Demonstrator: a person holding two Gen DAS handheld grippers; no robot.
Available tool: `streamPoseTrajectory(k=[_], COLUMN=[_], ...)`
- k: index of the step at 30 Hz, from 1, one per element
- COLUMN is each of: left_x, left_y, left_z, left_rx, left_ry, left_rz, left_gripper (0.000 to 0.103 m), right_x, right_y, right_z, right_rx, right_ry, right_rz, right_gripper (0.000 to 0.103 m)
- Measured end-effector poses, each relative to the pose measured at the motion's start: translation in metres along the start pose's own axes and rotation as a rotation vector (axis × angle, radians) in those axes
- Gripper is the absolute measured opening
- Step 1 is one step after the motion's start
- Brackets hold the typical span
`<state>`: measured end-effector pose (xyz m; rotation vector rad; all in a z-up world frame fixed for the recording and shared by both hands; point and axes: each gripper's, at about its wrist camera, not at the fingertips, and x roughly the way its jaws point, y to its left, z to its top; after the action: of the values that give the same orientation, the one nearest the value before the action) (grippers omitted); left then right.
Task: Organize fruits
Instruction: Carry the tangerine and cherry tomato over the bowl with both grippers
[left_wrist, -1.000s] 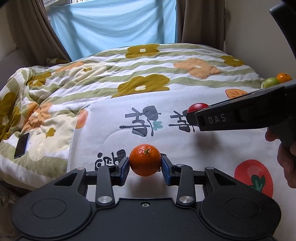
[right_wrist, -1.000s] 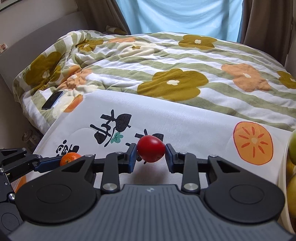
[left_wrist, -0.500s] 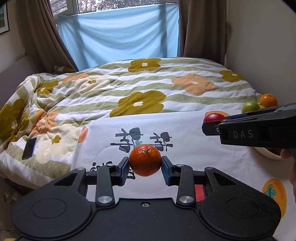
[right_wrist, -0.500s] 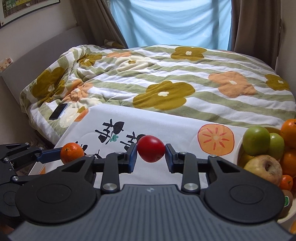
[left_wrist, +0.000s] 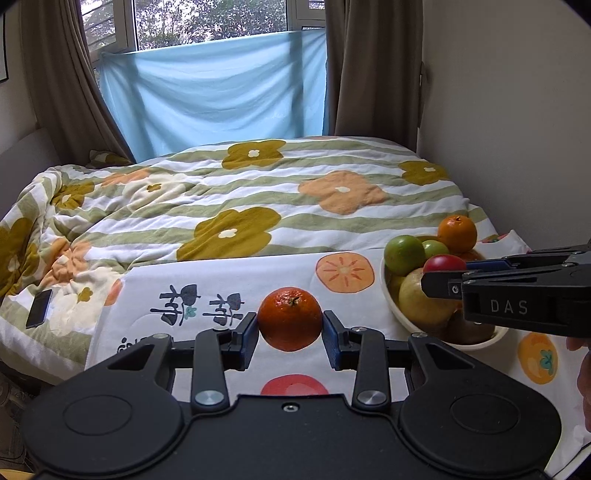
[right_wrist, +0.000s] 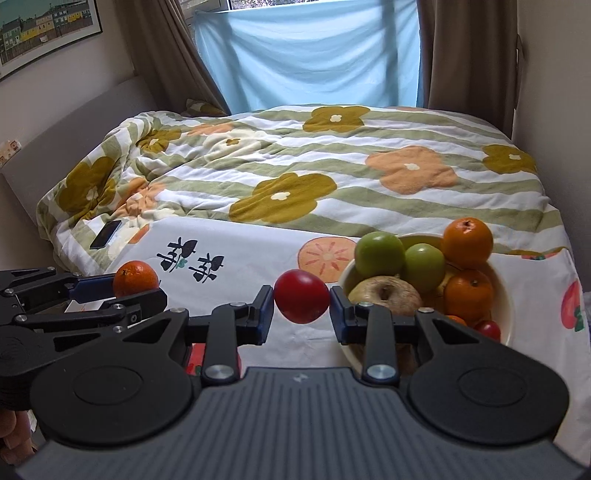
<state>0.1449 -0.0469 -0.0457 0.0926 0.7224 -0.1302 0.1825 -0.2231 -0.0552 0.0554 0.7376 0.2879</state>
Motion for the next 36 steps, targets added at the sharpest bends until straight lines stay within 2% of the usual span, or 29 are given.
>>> streamPoseTrajectory(k=[9,18,27,34,36], left_x=[0.011,0.044,0.093,0.123,0.123], left_y=[-0.072,-0.133,-0.169,-0.186,-0.187], left_z=[0.015,0.036,0.049,0.051,0.052], left_rx=[0.033,0.092,0.161,0.188,0.187], left_ry=[-0.014,-0.015,0.045,0.099,0.093], left_rz=[-0.07,-0.116,-0.128,-0.119,-0.108], left_gripper=[0.041,0.041,0.041,0.042,0.055], right_x=[-0.019,-0.015,0.003,0.013,0.016], right_y=[-0.076,-0.133,-0.165,-0.176,-0.179], right_z=[-0.008,-0.011,-0.021,-0.028,-0.029], right_rx=[0.027,0.052,0.07,0.051,0.047], right_ry=[0.003,0.019,0.056,0.073,0.079], right_rz=[-0.075,-0.105,-0.099,-0.082,-0.08], right_gripper=[0.047,0.047,0.047,0.048,0.048])
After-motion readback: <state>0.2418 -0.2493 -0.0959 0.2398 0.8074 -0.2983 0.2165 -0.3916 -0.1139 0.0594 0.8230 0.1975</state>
